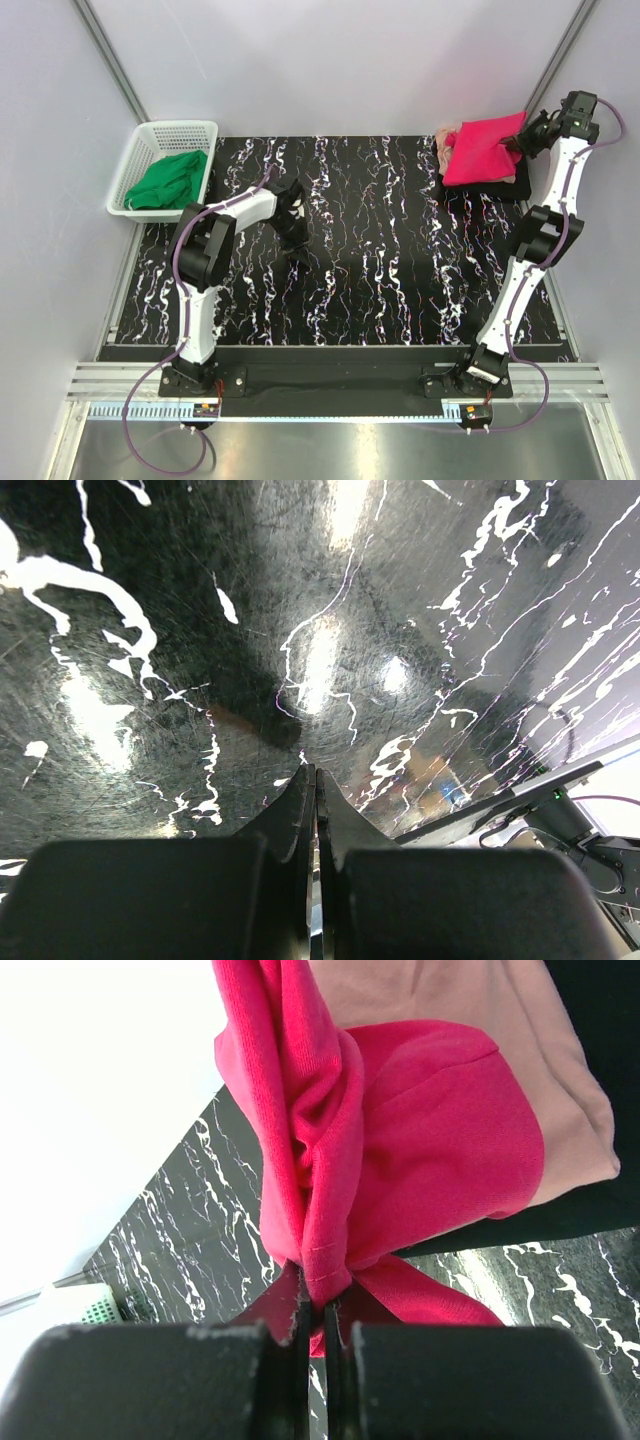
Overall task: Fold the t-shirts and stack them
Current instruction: Neatly place the folded tshirt to the corner
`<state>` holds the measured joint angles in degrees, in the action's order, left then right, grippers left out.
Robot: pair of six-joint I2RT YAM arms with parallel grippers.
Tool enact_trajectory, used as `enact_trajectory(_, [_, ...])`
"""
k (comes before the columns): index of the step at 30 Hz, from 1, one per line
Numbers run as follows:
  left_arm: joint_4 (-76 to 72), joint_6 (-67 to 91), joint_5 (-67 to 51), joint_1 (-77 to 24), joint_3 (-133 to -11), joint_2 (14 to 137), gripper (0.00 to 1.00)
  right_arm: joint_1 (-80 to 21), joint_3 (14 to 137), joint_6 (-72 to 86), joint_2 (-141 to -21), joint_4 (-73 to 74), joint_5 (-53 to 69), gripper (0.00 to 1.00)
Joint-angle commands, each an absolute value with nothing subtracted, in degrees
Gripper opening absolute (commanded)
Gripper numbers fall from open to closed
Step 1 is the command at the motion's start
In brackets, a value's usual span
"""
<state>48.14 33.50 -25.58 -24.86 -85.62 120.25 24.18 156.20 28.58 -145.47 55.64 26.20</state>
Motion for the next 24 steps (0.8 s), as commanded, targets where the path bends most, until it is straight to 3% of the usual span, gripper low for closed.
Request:
enact_trajectory(1, [47.7, 33.6, -27.2, -25.0, -86.4, 117.9, 0.02, 26.7, 159.4, 30.5, -139.8, 53.1, 26.3, 0.00])
enact_trajectory(11, [47.6, 33.3, -27.2, -25.0, -86.0, 117.9, 0.02, 26.8, 159.2, 29.9, -136.8, 53.3, 25.7, 0.00])
enact_trajectory(24, [47.6, 32.9, -27.2, -25.1, -85.2, 117.6, 0.02, 27.3, 155.0, 30.1, -141.3, 53.3, 27.4, 0.00])
